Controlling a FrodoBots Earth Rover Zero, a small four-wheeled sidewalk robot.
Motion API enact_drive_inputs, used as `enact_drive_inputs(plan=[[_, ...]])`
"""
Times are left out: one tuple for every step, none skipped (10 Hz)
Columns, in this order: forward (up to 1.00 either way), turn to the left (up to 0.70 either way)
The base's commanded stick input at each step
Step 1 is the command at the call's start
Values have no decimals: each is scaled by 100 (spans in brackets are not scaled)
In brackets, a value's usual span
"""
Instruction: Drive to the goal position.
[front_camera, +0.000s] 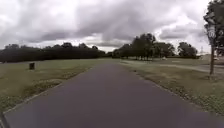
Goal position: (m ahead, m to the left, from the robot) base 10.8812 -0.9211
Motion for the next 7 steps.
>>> enact_drive_inputs(plan=[[70,0],[70,0],[70,0],[70,0],[70,0],[70,0],[70,0]])
